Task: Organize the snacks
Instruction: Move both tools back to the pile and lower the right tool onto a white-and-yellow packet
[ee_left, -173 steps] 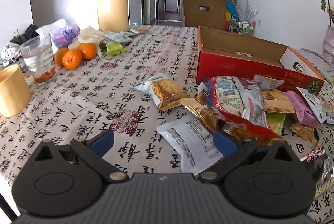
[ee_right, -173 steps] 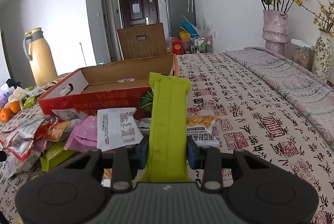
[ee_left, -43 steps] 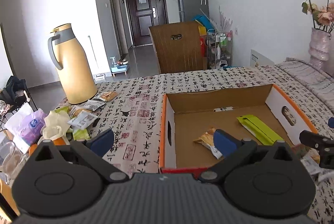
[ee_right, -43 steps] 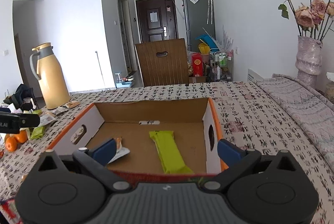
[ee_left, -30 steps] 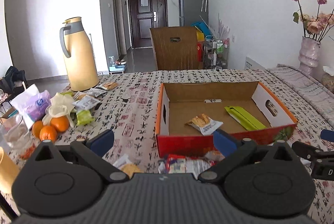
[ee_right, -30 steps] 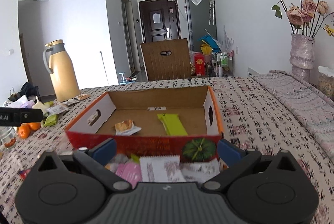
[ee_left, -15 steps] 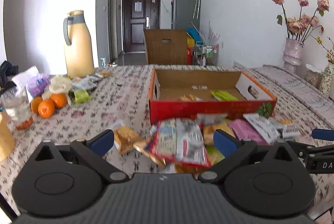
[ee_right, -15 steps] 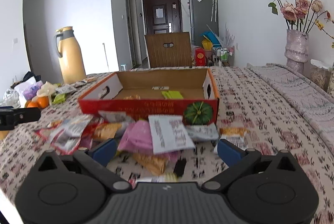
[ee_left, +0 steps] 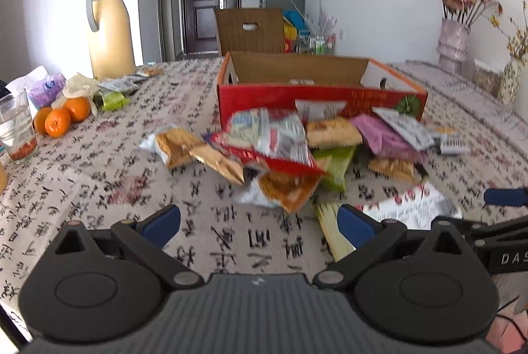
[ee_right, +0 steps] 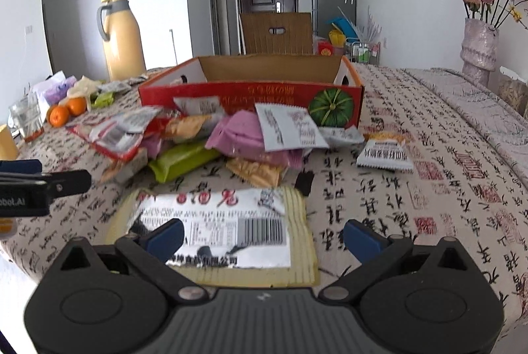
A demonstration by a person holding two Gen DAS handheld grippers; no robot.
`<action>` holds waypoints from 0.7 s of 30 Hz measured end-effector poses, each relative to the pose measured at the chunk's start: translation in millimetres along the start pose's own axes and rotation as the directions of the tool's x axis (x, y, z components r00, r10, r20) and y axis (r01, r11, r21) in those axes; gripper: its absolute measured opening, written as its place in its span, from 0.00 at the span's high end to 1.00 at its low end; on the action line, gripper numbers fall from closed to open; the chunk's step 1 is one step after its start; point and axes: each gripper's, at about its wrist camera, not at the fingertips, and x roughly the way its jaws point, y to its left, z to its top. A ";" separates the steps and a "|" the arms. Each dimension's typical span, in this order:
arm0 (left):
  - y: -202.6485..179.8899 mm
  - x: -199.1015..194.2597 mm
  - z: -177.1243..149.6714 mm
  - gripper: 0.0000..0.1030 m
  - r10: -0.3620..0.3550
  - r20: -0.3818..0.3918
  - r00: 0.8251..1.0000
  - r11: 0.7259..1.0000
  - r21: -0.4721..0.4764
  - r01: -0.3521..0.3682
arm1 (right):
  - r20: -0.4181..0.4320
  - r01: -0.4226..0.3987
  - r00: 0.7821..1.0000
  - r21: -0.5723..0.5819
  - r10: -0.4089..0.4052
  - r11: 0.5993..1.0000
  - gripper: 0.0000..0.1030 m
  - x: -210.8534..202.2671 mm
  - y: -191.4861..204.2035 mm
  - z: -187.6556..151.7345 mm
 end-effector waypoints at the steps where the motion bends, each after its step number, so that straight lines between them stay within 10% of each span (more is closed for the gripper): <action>1: -1.9 3.0 -1.3 0.00 0.001 -0.010 1.000 1.000 0.006 -0.001 | -0.005 0.003 1.000 0.002 -0.003 1.000 0.00 1.1 -0.4 -0.9; 9: -14.6 17.3 -11.4 0.06 -0.026 -0.055 0.998 0.999 0.045 0.029 | -0.018 0.020 1.000 0.022 -0.019 1.000 0.00 4.1 -6.4 -3.3; 21: -39.7 20.3 -10.4 0.56 -0.120 -0.064 0.991 0.986 0.106 0.126 | -0.022 0.035 0.999 0.053 -0.034 0.998 0.00 3.3 -18.7 -7.7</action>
